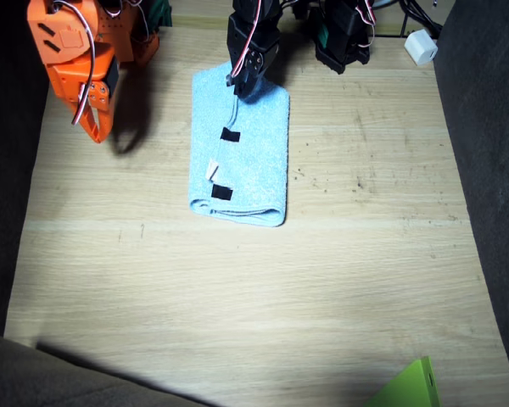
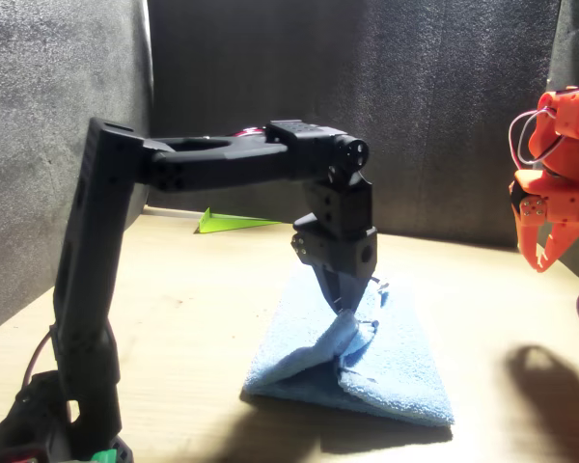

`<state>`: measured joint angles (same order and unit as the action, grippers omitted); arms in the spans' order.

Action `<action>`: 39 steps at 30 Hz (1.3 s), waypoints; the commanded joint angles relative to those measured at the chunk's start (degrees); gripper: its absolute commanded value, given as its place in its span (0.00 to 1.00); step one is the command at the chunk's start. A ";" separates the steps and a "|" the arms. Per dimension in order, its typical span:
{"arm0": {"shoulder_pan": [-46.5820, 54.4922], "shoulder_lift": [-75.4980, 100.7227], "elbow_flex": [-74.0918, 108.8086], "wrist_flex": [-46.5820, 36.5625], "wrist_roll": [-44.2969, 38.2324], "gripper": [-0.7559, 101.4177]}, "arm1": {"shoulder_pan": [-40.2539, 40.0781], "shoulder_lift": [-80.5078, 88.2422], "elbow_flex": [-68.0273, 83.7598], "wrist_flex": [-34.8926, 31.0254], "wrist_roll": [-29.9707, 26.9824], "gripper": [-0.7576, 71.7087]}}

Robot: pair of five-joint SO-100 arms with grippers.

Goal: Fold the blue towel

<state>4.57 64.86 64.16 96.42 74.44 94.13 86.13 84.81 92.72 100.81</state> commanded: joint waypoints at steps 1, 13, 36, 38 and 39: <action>-3.78 2.20 -4.66 1.76 -1.14 0.00 | 0.35 -2.55 -7.21 1.41 1.76 0.01; -10.02 -26.81 -55.46 22.06 -2.20 0.00 | -2.64 -6.15 -12.83 4.75 1.93 0.01; 10.02 13.27 16.88 -21.88 -7.47 0.00 | -1.67 -2.37 -2.81 0.35 2.46 0.01; 9.93 15.21 21.97 -25.75 -6.77 0.00 | -1.58 -2.37 -3.34 0.44 2.37 0.01; 9.67 17.05 24.87 -27.86 -6.42 0.00 | -1.49 -2.37 -3.34 0.26 2.37 0.01</action>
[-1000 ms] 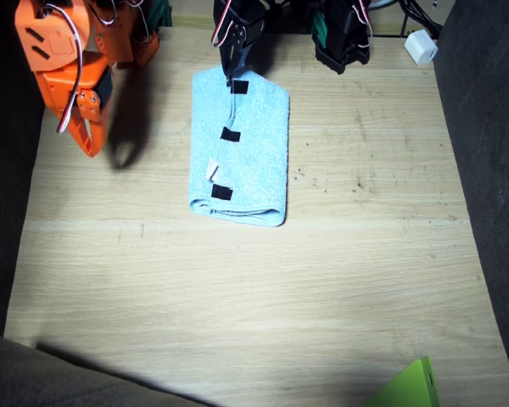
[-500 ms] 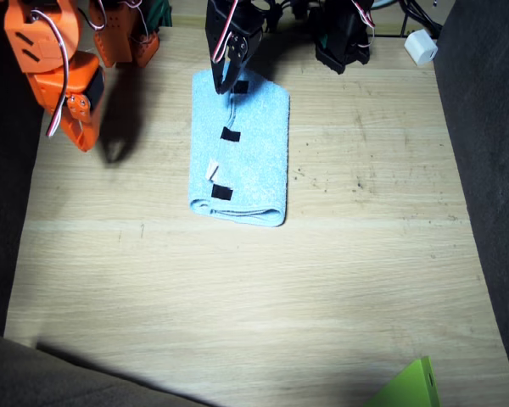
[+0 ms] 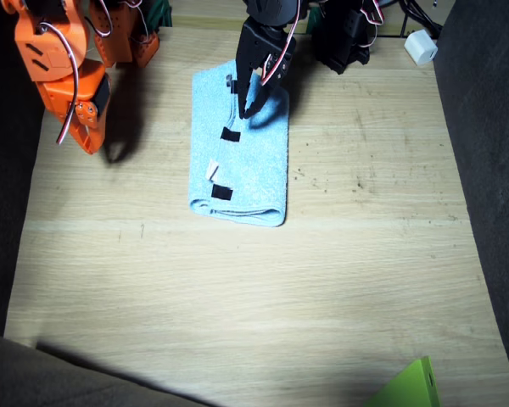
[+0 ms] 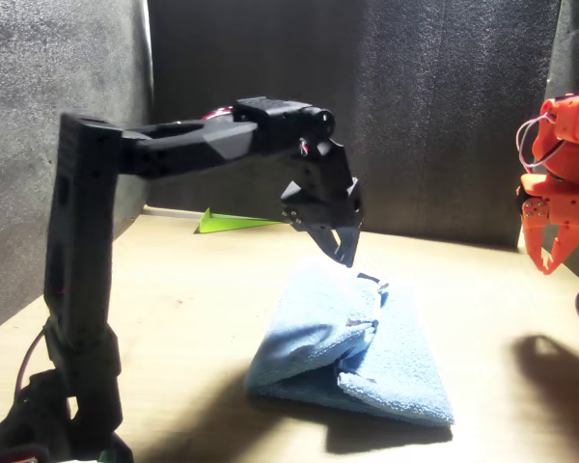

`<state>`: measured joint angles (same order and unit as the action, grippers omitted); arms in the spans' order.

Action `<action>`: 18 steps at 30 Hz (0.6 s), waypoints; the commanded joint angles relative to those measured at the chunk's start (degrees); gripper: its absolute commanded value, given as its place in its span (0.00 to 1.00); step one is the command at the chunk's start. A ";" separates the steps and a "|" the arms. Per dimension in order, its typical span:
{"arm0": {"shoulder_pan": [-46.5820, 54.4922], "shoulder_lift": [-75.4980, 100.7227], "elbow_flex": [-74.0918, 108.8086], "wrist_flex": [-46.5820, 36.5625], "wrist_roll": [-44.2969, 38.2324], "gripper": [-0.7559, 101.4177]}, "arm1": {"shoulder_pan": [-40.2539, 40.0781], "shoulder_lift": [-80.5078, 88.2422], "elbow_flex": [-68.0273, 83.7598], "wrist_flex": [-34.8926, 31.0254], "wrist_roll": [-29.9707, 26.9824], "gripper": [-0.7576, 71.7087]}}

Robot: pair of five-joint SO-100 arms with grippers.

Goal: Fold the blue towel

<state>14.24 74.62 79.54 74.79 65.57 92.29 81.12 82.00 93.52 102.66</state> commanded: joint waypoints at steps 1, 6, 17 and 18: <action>-0.79 8.44 10.99 -6.15 2.90 0.00 | 0.35 2.64 -0.62 -0.53 0.53 0.01; -6.24 15.21 20.39 -9.49 4.04 0.00 | -0.18 1.49 -0.70 -1.41 0.53 0.01; -13.10 23.64 31.03 -14.50 7.47 0.00 | -0.62 -3.87 -5.98 -0.70 1.93 0.01; -13.80 23.73 31.20 -14.15 7.82 0.00 | -0.62 -4.22 -6.68 -0.35 2.11 0.01</action>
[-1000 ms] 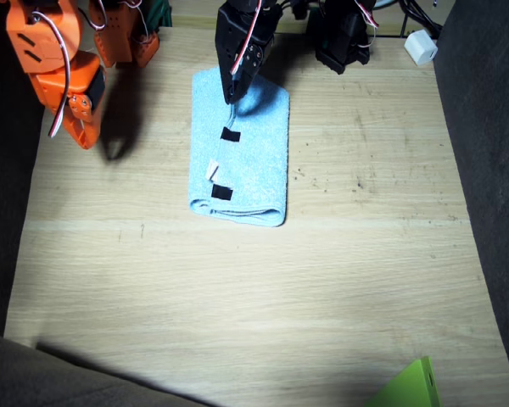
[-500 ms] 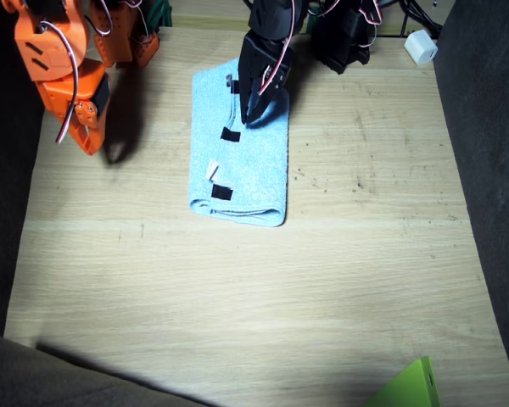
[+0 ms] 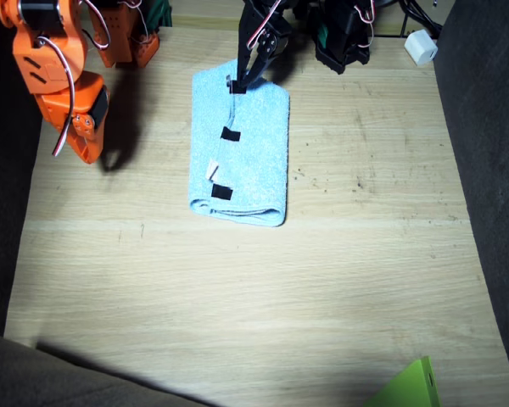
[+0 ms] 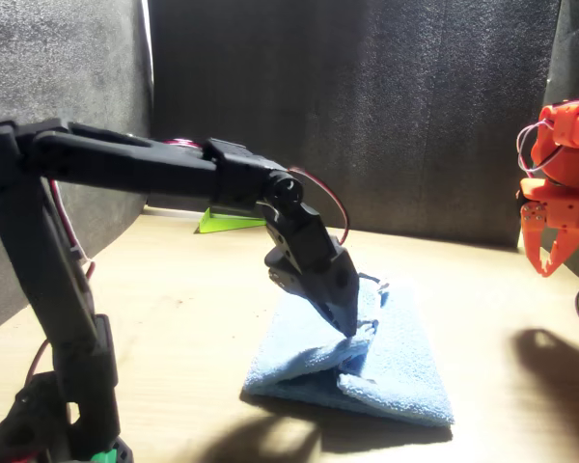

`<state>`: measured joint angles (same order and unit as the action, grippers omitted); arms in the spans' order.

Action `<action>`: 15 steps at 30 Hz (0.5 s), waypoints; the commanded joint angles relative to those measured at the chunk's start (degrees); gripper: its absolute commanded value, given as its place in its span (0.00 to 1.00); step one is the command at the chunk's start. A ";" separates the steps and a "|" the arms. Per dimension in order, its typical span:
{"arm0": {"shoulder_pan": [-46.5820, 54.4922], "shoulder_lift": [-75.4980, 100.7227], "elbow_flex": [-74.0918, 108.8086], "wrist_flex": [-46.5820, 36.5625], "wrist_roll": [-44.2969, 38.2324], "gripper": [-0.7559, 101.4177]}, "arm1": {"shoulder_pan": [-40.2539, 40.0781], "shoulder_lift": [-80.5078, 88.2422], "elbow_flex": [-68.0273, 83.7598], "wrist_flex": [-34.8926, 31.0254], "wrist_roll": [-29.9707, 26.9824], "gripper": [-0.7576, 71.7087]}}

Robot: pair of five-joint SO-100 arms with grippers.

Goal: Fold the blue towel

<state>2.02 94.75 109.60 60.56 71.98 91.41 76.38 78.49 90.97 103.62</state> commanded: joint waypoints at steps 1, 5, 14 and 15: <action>-2.37 3.43 1.14 0.18 1.49 0.00 | 0.35 0.18 -3.87 2.55 1.23 0.01; -4.75 1.05 -1.58 1.05 0.97 0.00 | 0.44 -0.53 -6.42 3.78 1.76 0.01; -9.05 -10.11 -11.43 0.53 -0.79 0.00 | -1.05 2.37 -7.03 6.06 1.14 0.01; -9.14 -11.69 -12.57 0.44 -1.05 0.00 | -1.23 2.99 -7.03 6.33 0.97 0.01</action>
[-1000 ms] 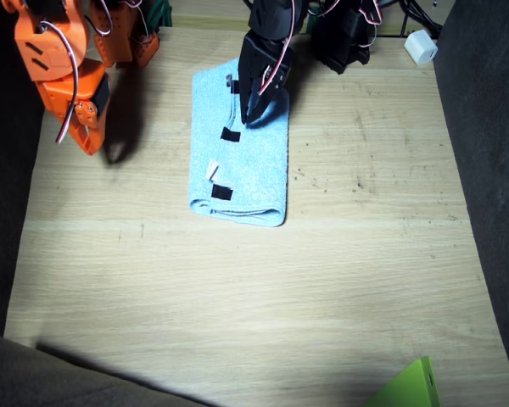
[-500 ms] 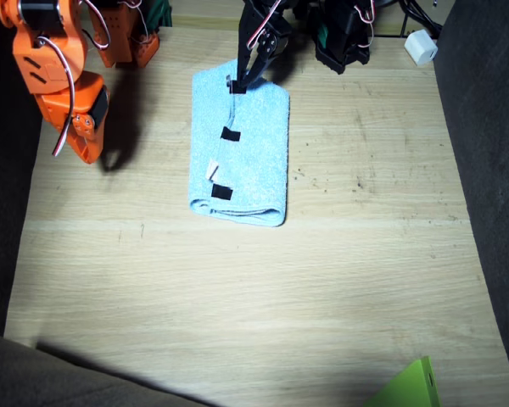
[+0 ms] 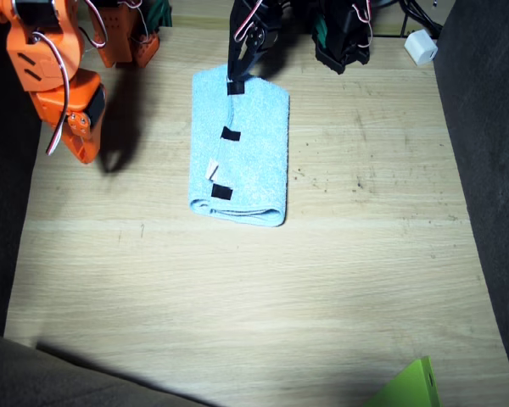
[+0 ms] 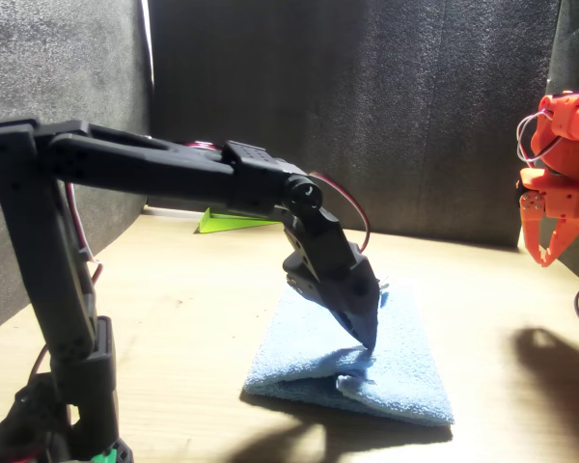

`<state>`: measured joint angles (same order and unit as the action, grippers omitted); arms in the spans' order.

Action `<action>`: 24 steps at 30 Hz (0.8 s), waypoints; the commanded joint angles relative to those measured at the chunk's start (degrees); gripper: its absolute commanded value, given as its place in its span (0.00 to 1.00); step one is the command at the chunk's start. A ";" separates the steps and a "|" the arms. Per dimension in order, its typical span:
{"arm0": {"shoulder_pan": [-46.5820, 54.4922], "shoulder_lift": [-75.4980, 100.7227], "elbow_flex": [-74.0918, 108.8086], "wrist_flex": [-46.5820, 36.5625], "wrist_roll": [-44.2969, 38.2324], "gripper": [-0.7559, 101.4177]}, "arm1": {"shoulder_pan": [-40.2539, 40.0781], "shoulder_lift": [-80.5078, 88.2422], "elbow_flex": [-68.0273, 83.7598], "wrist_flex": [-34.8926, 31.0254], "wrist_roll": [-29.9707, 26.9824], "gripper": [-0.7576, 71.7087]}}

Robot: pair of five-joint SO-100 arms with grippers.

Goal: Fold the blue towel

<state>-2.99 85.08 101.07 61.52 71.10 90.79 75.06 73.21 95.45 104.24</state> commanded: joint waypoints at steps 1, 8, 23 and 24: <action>-4.13 -2.99 -4.66 -1.05 -0.62 0.00 | -0.79 4.83 -1.76 2.11 0.26 0.01; -5.01 -4.92 -3.96 -5.01 -3.60 0.00 | -3.60 6.42 -1.76 2.72 -1.14 0.01; 14.15 2.81 -5.89 0.97 -2.11 0.00 | -1.76 2.11 -1.76 0.62 -0.09 0.01; 14.68 3.52 -3.78 0.44 -2.46 0.00 | -1.93 1.76 -1.85 0.09 0.00 0.01</action>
<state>9.40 84.11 93.60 62.14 69.17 88.68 76.29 73.04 96.68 103.71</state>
